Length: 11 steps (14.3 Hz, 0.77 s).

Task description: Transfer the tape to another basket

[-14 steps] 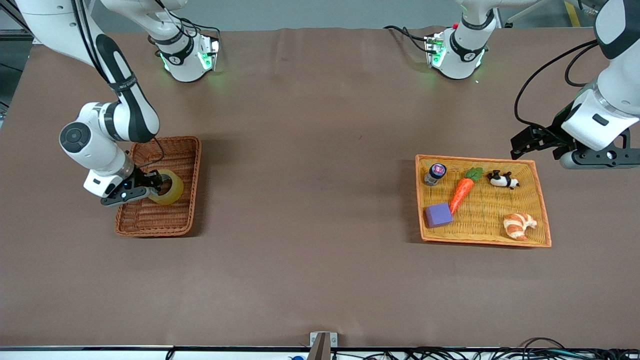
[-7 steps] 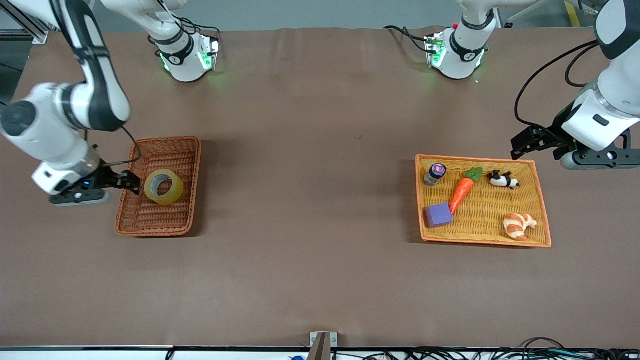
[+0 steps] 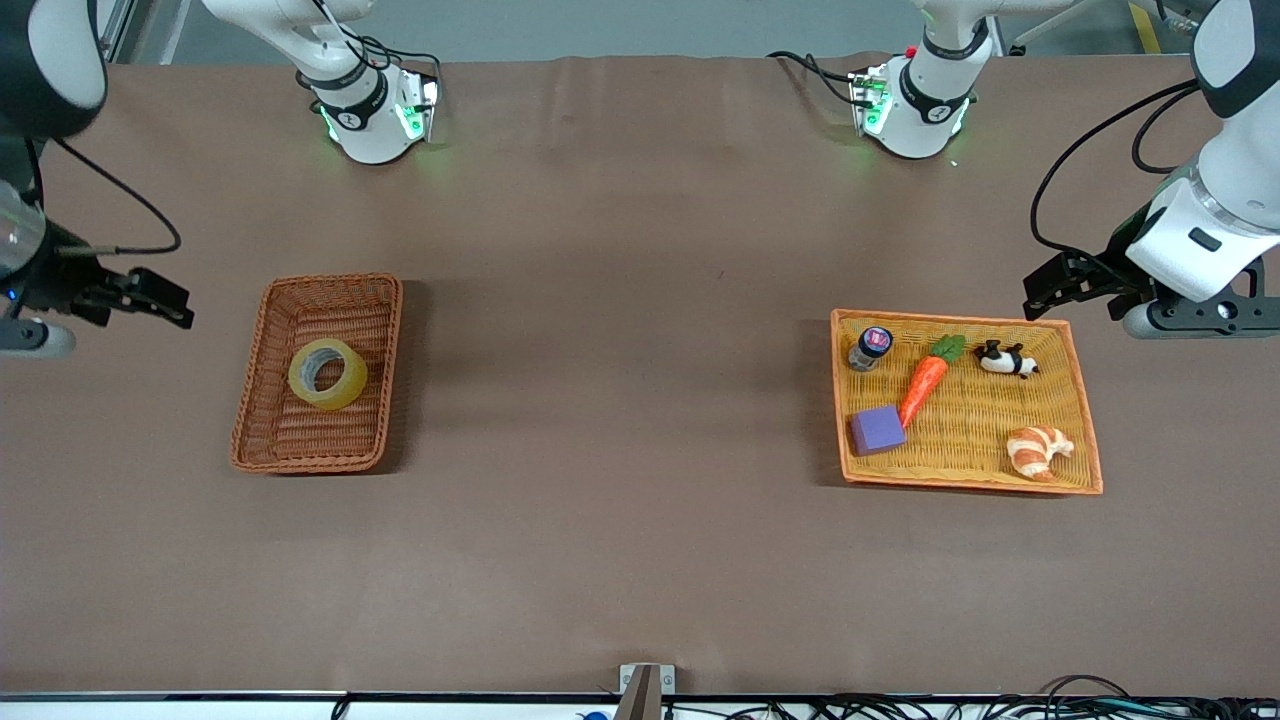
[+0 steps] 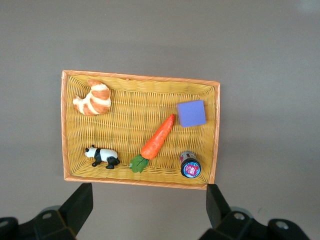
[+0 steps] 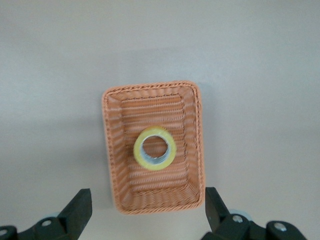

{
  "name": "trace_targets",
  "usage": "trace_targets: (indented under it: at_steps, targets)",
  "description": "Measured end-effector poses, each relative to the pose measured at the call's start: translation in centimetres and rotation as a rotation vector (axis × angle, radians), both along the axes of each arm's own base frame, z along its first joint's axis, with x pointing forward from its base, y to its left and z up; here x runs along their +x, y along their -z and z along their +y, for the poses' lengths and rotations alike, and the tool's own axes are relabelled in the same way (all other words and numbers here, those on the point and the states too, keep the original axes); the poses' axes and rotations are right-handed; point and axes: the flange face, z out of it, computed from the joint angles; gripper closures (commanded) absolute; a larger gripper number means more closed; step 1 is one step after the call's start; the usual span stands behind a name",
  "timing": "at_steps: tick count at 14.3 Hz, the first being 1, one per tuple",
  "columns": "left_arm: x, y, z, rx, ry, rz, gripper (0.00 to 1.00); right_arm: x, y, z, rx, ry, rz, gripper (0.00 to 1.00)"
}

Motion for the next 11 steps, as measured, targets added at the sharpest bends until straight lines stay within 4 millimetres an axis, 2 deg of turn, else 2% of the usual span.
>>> trace_targets:
  at_steps: [2,4,7,11]
  targets:
    - [0.0,-0.1,0.2,0.000,-0.004,-0.003,0.00,-1.6,-1.9,1.1,0.001,0.015,0.006,0.00]
    - [0.1,-0.2,0.4,-0.001,-0.007,-0.005,0.00,-2.7,-2.9,1.1,0.000,0.016,0.020,0.00]
    - [0.2,-0.8,0.7,-0.002,-0.012,-0.016,0.00,-3.1,-3.8,0.8,0.000,0.020,0.015,0.00]
    - [0.3,-1.6,0.7,-0.004,-0.012,-0.033,0.00,-3.8,-6.7,0.7,0.000,0.017,0.004,0.00]
